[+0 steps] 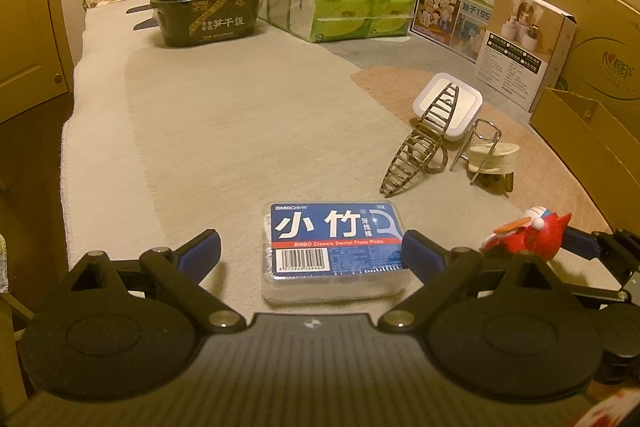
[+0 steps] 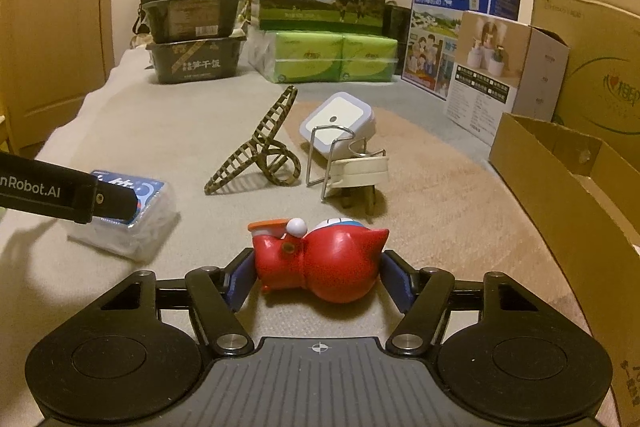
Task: Organize rigid objects
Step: 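Close the right tool on the red Doraemon figure while the left tool closes on the floss box, then carry the floss box and red figure over the cardboard tray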
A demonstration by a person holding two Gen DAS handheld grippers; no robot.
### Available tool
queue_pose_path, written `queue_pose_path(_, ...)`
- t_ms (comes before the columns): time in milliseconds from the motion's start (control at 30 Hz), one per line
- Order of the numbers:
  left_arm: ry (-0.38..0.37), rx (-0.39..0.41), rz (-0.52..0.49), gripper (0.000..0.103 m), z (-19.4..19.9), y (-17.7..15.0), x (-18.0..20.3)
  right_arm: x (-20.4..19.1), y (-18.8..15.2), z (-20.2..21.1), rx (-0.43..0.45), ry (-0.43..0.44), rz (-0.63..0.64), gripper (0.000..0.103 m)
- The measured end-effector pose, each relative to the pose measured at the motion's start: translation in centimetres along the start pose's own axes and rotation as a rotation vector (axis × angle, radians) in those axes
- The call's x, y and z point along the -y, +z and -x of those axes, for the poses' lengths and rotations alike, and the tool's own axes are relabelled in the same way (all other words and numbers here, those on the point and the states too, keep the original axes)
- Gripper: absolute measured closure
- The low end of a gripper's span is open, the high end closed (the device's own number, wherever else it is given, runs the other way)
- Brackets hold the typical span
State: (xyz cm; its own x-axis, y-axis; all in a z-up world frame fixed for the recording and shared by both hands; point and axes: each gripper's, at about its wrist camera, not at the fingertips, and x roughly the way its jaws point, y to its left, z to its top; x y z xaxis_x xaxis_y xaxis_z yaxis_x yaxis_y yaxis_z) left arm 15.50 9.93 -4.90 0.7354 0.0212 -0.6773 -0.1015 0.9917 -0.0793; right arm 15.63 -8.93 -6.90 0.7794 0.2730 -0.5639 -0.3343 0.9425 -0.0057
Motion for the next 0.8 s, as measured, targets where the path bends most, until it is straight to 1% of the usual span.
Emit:
queue_pose_path(267, -0.008, -0.001, 0.011, 0.007, -0.4, 0.2, 0.2, 0.5, 0.1, 0.5, 0.015, -0.002, -0.008, 0.037)
queue_pose_path(400, -0.014, -0.005, 0.003, 0.007, -0.6, 0.1, 0.9, 1.0, 0.1, 0.6, 0.009, -0.010, -0.022, 0.037)
queue_pose_path(500, 0.000, -0.003, -0.008, 0.010, -0.8, 0.0, 1.6, 1.3, 0.0, 0.6, 0.004, -0.012, -0.032, 0.037)
queue_pose_path(533, 0.007, -0.003, -0.011, 0.014, -0.9, -0.1, 1.7, 1.4, 0.0, 0.6, 0.003, -0.010, -0.034, 0.037)
queue_pose_path(633, 0.036, -0.004, -0.018, 0.017, -1.2, -0.2, 2.1, 1.6, 0.1, 0.7, 0.002, -0.009, -0.038, 0.037)
queue_pose_path(800, 0.051, 0.002, -0.029, 0.017, -1.3, -0.2, 2.4, 2.0, 0.2, 0.7, 0.004, -0.008, -0.046, 0.037)
